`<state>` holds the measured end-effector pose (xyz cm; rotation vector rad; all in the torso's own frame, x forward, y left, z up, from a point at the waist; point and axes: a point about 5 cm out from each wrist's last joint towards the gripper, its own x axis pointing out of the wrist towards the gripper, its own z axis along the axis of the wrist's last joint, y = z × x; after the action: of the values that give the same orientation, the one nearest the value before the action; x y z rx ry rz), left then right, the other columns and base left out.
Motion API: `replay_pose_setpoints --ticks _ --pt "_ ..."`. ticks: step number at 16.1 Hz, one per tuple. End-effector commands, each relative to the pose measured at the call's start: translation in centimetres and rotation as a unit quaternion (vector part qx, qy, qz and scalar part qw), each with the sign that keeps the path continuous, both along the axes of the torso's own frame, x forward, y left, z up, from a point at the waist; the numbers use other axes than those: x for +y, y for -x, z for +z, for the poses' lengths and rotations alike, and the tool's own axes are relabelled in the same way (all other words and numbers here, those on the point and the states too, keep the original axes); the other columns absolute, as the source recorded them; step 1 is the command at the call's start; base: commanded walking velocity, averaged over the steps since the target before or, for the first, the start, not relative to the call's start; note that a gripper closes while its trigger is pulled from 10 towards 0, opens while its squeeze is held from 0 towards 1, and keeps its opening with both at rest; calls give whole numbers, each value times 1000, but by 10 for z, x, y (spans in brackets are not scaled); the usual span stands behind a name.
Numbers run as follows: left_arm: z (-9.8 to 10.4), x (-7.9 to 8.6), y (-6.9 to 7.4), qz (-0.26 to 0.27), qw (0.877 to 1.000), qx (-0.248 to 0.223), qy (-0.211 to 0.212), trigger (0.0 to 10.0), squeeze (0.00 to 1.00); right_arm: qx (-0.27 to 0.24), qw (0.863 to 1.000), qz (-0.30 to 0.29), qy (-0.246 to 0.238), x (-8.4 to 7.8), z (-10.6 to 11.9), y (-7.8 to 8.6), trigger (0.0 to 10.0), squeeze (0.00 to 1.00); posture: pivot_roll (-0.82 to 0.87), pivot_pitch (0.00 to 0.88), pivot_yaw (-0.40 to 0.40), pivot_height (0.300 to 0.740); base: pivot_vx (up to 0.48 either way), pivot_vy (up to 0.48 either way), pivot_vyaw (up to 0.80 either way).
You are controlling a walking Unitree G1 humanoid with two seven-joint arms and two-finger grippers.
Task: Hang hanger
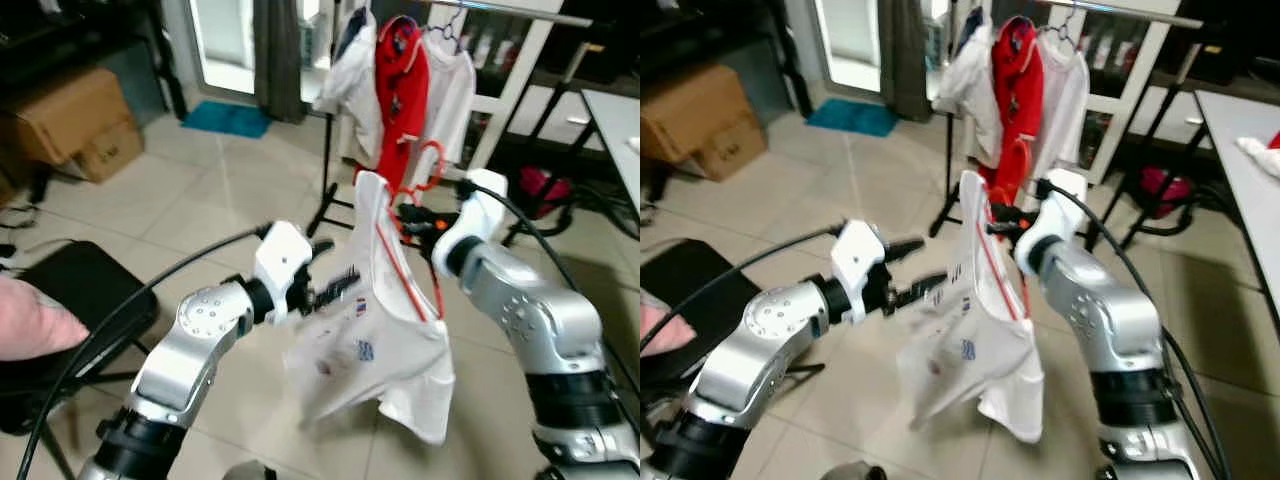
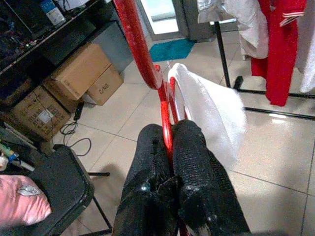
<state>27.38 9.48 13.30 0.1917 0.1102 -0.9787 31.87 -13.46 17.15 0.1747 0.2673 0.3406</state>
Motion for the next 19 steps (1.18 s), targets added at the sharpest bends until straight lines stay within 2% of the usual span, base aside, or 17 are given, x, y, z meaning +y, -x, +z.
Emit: replay_pose_setpoints --ticks 1,2,4,5,7,13,14,15,16,19 --pt "-4 -4 0 -36 999 6 -6 10000 1000 3 1000 -9 7 -1 4 -3 10000 0 -4 1 -45 740 0 0 0" --pt "-5 -6 2 -56 998 19 -1 10000 0 0 1000 -2 5 2 6 -4 10000 0 -9 19 -43 740 0 0 0" --pt "-18 -5 4 -122 991 49 -4 10000 0 -7 1000 6 28 14 11 -9 10000 0 -33 36 -24 740 0 0 0" --pt "-22 -4 2 -132 990 48 -13 10000 0 -10 1000 9 27 18 15 -10 10000 0 -33 36 -24 740 0 0 0" --pt "-23 -6 -12 -160 986 23 -31 10000 0 -27 999 32 10 30 36 -6 10000 0 -36 48 -12 740 0 0 0" --pt "-15 -15 -21 -218 976 19 -3 10000 0 -34 999 29 23 30 47 -6 10000 0 -57 70 14 740 0 0 0" --pt "-14 -16 -21 -225 974 16 0 8980 0 -34 999 27 22 29 49 -5 10000 0 -56 76 19 740 0 0 0" --pt "-14 -16 -21 -228 974 15 0 8627 0 -34 999 26 22 29 49 -5 10000 0 -54 78 22 740 0 0 0" --pt "-16 -15 -22 -235 972 15 -2 4392 0 -34 999 26 19 30 50 -4 10000 0 -53 80 24 740 0 0 0" --pt "-19 -17 -25 -246 969 19 -8 3451 0 -38 999 33 10 35 57 -1 10000 0 -56 87 33 740 0 0 0"
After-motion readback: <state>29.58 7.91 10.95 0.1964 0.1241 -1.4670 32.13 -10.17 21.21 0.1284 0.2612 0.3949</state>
